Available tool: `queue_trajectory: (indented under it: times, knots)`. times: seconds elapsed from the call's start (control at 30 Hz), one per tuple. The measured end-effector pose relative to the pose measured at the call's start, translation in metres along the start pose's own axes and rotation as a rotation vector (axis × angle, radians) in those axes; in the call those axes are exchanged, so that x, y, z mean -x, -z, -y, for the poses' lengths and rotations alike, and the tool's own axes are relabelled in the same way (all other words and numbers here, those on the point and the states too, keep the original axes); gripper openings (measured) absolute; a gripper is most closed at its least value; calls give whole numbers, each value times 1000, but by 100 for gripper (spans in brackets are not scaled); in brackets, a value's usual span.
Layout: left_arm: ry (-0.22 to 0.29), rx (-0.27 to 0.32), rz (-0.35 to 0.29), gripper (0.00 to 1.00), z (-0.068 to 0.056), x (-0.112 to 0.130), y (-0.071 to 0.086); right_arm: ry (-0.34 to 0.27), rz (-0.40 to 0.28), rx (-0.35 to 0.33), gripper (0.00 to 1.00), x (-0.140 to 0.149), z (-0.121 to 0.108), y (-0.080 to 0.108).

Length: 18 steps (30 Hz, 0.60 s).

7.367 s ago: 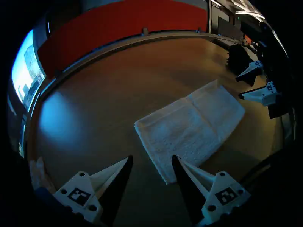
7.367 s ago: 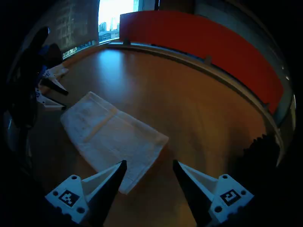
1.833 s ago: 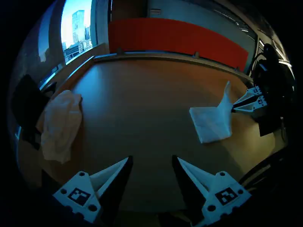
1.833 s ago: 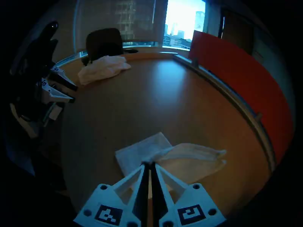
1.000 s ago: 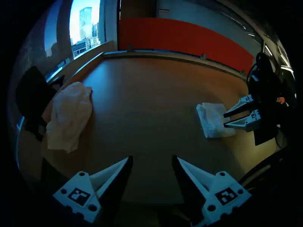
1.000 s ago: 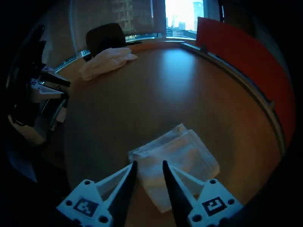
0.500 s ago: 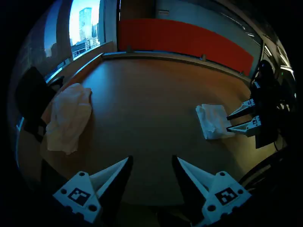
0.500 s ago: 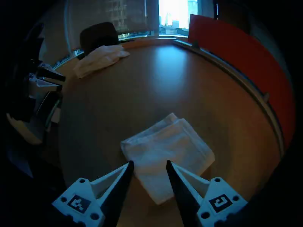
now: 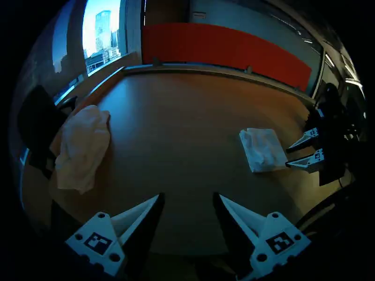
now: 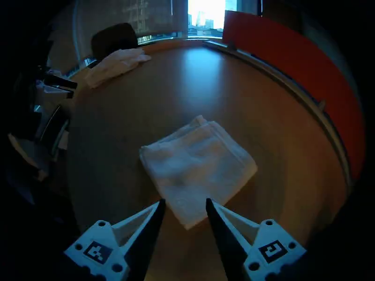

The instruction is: Fold towel

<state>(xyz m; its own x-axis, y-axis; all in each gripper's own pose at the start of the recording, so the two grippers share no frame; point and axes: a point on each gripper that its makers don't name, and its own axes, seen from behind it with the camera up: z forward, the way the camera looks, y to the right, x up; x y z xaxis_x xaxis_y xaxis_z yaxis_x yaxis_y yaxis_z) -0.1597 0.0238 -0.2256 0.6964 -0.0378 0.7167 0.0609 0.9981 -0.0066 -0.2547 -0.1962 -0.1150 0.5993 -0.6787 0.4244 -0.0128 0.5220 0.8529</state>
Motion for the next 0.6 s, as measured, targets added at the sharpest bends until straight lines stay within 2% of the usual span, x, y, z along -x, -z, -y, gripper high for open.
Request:
queue_trajectory:
  times: [0.43,0.6]
  knots:
    - [-10,8,2,75,-4,0,-1,-10,51,15,65,31,-1,-5]
    - [-13,11,3,75,-5,0,-1,-22,63,14,59,38,0,-9]
